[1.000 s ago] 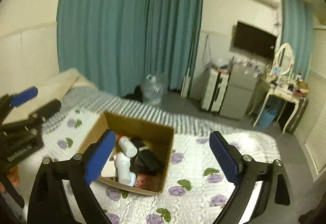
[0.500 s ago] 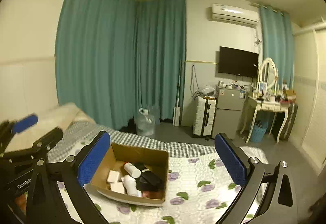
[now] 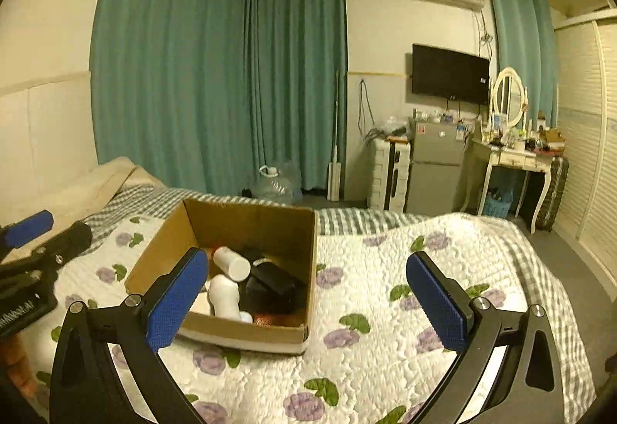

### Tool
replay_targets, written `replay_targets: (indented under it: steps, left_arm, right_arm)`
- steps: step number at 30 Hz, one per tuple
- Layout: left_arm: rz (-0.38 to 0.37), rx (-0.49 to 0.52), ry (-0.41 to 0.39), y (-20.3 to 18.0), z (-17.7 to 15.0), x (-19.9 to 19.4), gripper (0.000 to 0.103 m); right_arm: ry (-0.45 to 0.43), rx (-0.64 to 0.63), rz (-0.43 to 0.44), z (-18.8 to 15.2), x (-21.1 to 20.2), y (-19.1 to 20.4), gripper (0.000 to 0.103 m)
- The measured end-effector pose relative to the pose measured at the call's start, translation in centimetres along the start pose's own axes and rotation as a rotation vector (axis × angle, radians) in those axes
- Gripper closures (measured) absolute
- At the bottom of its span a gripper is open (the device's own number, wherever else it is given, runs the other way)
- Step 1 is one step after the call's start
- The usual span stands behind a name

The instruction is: Organize rigid objects

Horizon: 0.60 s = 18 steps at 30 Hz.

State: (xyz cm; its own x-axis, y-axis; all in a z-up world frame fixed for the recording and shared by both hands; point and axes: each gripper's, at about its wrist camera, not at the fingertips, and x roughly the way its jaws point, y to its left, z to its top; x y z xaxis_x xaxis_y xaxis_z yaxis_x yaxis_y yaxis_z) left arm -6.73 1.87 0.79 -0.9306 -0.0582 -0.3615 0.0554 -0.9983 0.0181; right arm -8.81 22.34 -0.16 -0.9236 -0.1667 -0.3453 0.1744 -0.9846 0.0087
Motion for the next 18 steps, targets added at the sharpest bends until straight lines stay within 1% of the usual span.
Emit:
replay_targets:
  steps: [3,10,18]
  left_arm:
    - [0.014,0.028,0.019,-0.44,-0.57,0.43,0.027]
    - [0.020,0.031,0.037,-0.42,-0.90,0.55,0.027]
    - [0.019,0.025,0.055,-0.05,-1.03,0.96,0.027]
  right_arm:
    - [0.021,0.004,0.002,-0.23,0.36,-0.23,0.000]
    - [0.039,-0.009,0.002,-0.60,0.61,0.06,0.000]
    - [0.040,-0.010,0.000,-0.62,0.80,0.18,0.000]
